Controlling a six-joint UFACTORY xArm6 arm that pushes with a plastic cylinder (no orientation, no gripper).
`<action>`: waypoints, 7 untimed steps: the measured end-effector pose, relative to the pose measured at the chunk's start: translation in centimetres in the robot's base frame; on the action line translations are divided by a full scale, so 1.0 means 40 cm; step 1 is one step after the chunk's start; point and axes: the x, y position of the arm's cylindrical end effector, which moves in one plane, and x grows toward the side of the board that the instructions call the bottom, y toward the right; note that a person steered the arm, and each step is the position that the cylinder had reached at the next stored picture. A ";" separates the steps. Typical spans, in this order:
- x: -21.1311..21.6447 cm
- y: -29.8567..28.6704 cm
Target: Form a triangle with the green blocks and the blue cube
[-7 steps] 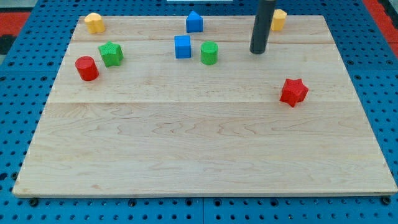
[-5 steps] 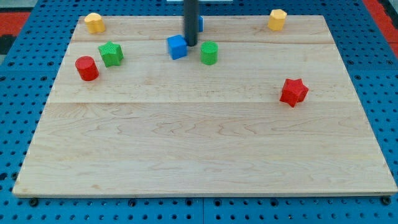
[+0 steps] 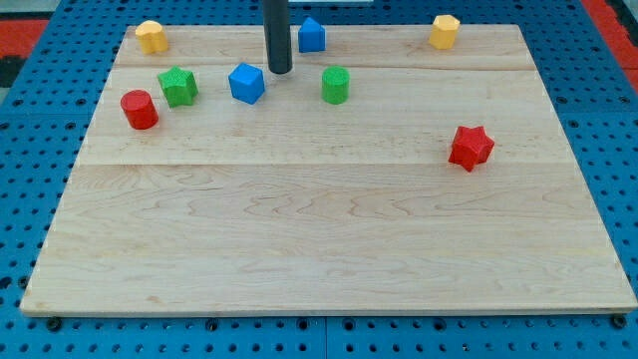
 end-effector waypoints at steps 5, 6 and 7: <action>0.110 -0.369; 0.061 -0.341; 0.030 -0.236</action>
